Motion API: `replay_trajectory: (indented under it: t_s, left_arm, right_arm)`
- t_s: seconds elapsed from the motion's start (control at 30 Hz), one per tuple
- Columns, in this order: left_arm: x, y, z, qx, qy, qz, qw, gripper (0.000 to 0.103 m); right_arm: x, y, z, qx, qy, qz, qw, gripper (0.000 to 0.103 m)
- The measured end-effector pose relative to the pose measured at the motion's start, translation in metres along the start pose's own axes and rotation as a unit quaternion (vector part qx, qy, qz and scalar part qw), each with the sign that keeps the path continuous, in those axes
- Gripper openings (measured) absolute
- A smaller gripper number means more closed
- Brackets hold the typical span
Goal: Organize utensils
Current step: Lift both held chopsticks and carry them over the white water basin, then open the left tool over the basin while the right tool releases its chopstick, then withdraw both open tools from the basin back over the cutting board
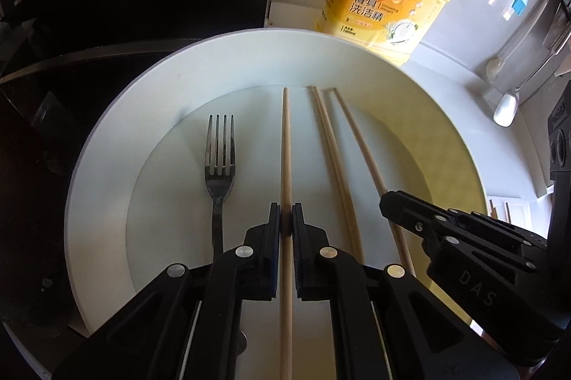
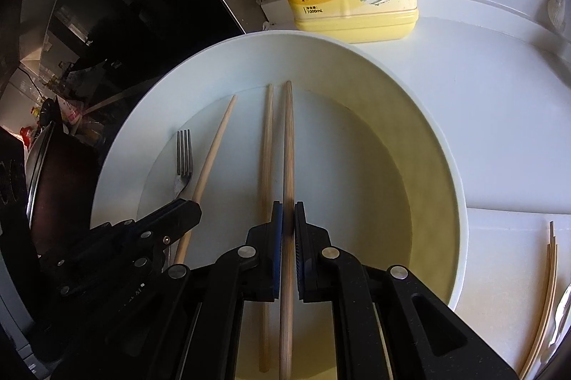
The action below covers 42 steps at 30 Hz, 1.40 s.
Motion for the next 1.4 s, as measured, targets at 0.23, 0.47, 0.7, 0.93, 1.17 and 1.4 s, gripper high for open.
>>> replay_trajectory:
  t_s: [0.23,0.47,0.7,0.93,1.17,1.4]
  left_arm:
    - [-0.006,0.001,0.001,-0.008,0.016,0.002,0.9998,0.019]
    - [-0.015,0.008,0.034,0.034,0.046,-0.003,0.9984,0.074]
    - [-0.027,0.003,0.061,0.045,0.072,0.004,0.9964,0.092]
    - [-0.024,-0.006,0.083,0.052,0.076,-0.008,0.9957,0.096]
    - [-0.014,-0.019,0.102,0.062,0.067,-0.029,0.9954,0.097]
    - [0.007,-0.033,0.11,0.067,0.042,-0.051,0.9955,0.097]
  right_arm:
    - [-0.001,0.0,-0.004,-0.011,0.001,0.004,1.0,0.01]
    - [0.001,0.005,0.021,0.019,-0.005,0.018,1.0,0.026]
    - [0.002,-0.004,0.053,0.042,0.005,0.026,0.999,0.045]
    - [0.0,-0.015,0.074,0.051,0.003,0.034,0.998,0.056]
    - [0.0,-0.033,0.096,0.064,-0.018,0.035,0.997,0.062]
    - [0.023,-0.068,0.133,0.083,-0.058,0.008,0.995,0.065]
Point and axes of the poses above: each gripper's, at about its wrist camera, not at the fingertips, and z roughly against the way its jaws point, x to its right, y to its top, the point moved 1 cm from there along -z, roughly the way its jaws point, and after that the axes turned 15 degrees about x, right-handed, at the moved point
